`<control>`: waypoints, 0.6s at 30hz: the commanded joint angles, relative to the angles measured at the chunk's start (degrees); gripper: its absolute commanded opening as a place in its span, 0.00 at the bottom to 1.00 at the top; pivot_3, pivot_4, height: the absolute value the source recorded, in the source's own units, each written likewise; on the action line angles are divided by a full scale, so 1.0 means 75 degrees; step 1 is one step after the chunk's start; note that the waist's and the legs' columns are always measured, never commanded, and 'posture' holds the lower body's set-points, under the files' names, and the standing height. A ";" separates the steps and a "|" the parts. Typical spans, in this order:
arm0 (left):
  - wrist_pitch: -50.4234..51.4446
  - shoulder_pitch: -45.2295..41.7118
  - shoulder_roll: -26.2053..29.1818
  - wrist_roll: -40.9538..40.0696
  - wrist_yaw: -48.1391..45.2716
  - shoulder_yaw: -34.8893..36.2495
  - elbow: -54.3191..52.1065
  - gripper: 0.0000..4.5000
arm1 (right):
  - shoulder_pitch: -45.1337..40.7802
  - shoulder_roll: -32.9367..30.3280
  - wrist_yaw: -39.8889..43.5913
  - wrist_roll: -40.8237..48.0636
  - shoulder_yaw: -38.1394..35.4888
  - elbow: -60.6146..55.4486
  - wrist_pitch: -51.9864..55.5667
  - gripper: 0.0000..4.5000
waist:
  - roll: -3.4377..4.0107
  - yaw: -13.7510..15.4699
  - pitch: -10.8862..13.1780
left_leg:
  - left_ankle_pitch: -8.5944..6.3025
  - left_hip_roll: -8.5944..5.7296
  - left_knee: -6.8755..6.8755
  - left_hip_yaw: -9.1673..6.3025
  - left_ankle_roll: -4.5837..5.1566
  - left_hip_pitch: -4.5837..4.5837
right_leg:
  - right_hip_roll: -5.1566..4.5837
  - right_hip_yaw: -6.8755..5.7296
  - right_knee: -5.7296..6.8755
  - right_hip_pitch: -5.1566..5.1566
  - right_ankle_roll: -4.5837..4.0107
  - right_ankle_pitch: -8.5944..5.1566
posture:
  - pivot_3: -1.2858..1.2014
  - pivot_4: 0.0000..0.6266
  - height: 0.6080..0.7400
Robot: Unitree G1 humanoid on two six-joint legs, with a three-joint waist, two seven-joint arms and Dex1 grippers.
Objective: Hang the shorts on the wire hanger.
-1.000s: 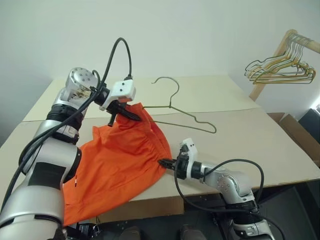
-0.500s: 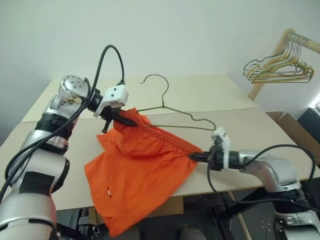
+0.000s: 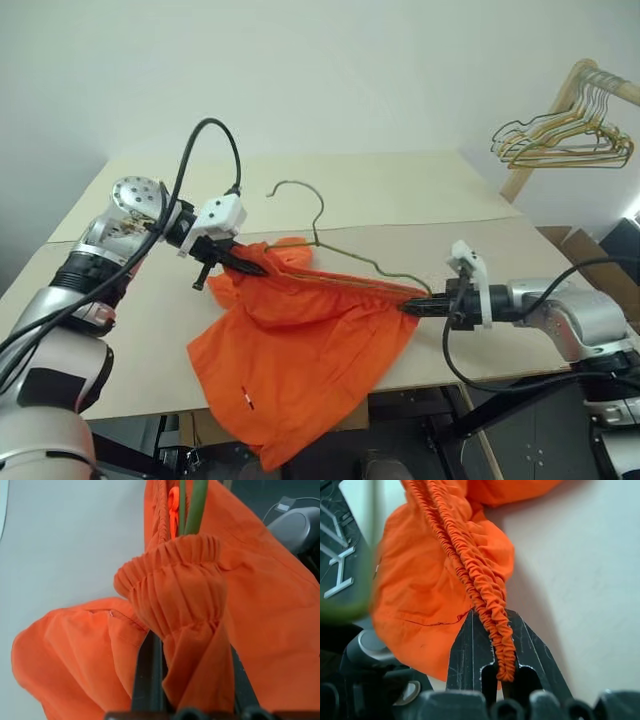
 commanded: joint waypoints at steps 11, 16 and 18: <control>0.0075 0.0191 0.0592 0.1236 -0.0081 0.0934 0.0917 0.00 | 0.0012 -0.0933 0.0371 -0.0529 -0.0320 0.0621 -0.0154 0.00 | 0.0000 -0.0010 0.0000 | 0.0000 0.0001 -0.0002 0.0003 0.0000 0.0001 | 0.0001 0.0001 0.0001 -0.0002 -0.0001 0.0000 | 0.52 0.00 1.00; -0.0265 0.0207 0.0582 0.1571 -0.0070 0.0888 0.1211 0.00 | -0.0036 -0.1066 0.0440 -0.0541 -0.0332 0.0663 -0.0182 0.00 | 0.0000 -0.0008 0.0000 | 0.0000 0.0001 -0.0001 0.0004 0.0000 0.0001 | 0.0001 0.0001 0.0001 -0.0002 -0.0001 0.0000 | 0.52 0.00 1.00; -0.0305 0.0208 0.0573 0.1598 -0.0081 0.0907 0.1295 0.00 | -0.0019 -0.1124 0.0438 -0.0547 -0.0326 0.0668 -0.0203 0.00 | 0.0000 0.0001 0.0000 | 0.0000 0.0000 -0.0001 0.0004 0.0000 0.0000 | 0.0000 0.0001 0.0000 -0.0002 -0.0001 0.0000 | 0.52 0.00 1.00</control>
